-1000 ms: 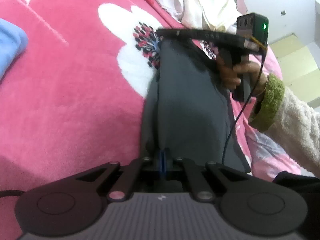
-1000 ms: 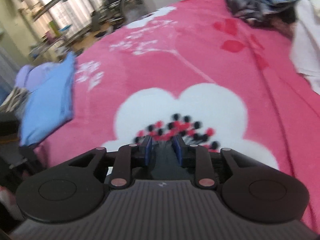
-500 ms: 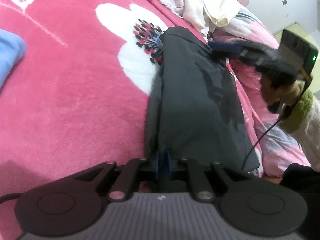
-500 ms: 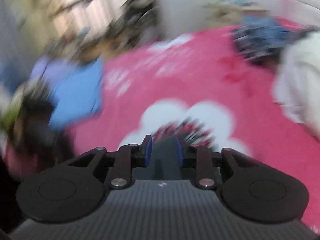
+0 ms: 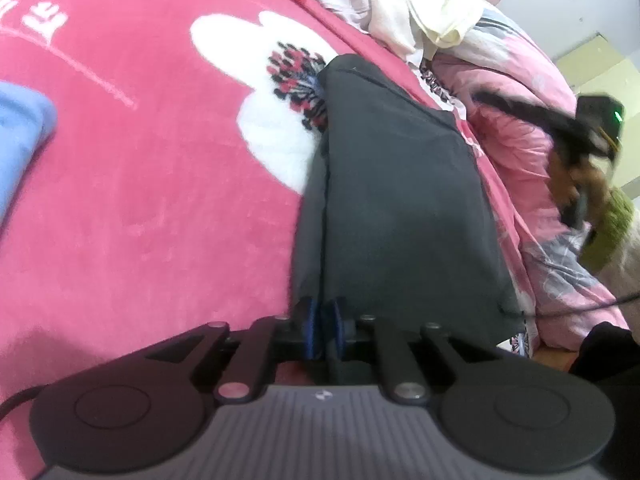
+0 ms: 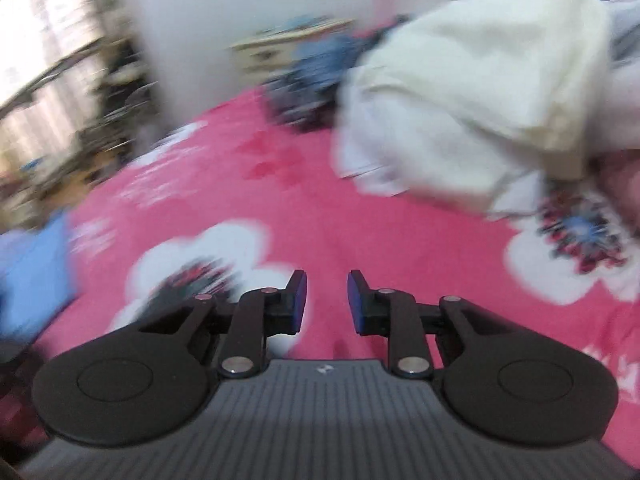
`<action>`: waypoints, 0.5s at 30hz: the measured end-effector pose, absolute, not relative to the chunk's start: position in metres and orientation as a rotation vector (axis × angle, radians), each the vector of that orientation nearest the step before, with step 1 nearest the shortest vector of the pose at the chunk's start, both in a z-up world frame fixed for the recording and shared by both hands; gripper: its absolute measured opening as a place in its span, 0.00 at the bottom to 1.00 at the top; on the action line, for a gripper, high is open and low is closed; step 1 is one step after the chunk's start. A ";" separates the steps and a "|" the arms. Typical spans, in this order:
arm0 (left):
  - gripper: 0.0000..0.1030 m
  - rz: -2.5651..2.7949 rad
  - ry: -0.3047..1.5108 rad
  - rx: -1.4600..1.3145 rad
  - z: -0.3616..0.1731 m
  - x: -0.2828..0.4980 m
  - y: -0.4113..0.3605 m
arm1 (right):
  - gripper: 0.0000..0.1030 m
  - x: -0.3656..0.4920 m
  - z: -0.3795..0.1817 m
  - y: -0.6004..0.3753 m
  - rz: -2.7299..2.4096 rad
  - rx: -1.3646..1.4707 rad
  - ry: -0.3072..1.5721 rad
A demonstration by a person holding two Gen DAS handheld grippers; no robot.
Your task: Fold clothes
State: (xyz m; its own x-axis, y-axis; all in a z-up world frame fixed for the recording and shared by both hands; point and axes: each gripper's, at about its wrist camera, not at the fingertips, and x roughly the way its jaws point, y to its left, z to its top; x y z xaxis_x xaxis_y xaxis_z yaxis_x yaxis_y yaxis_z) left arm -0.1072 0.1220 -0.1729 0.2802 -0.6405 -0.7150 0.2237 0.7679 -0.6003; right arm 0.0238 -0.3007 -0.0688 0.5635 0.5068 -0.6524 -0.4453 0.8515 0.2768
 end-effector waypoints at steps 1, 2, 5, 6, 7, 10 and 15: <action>0.11 -0.601 1.153 -0.419 -0.173 -0.106 0.121 | 0.21 0.012 -0.069 -0.299 0.646 0.074 0.831; 0.11 -0.598 1.156 -0.414 -0.173 -0.105 0.119 | 0.21 0.003 -0.072 -0.294 0.711 0.040 0.869; 0.10 -0.592 1.157 -0.412 -0.175 -0.101 0.115 | 0.19 -0.006 -0.104 -0.289 0.695 -0.041 0.976; 0.10 -0.590 1.157 -0.411 -0.175 -0.101 0.115 | 0.19 -0.004 -0.117 -0.296 0.606 -0.047 0.988; 0.10 -0.589 1.156 -0.411 -0.174 -0.101 0.116 | 0.19 -0.002 -0.126 -0.305 0.517 -0.030 0.987; 0.09 -0.584 1.153 -0.411 -0.172 -0.102 0.118 | 0.21 -0.003 -0.124 -0.350 0.208 0.158 0.910; 0.15 -0.585 1.139 -0.408 -0.165 -0.104 0.124 | 0.22 -0.037 -0.091 -0.358 0.252 0.207 0.881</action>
State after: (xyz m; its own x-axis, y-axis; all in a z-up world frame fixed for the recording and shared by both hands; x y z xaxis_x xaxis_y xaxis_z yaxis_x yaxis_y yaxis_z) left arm -0.1043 0.1242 -0.1650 0.2965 -0.6238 -0.7232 0.2250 0.7816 -0.5818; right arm -0.0371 -0.3575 -0.0912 0.6105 0.3012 -0.7325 -0.1319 0.9506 0.2809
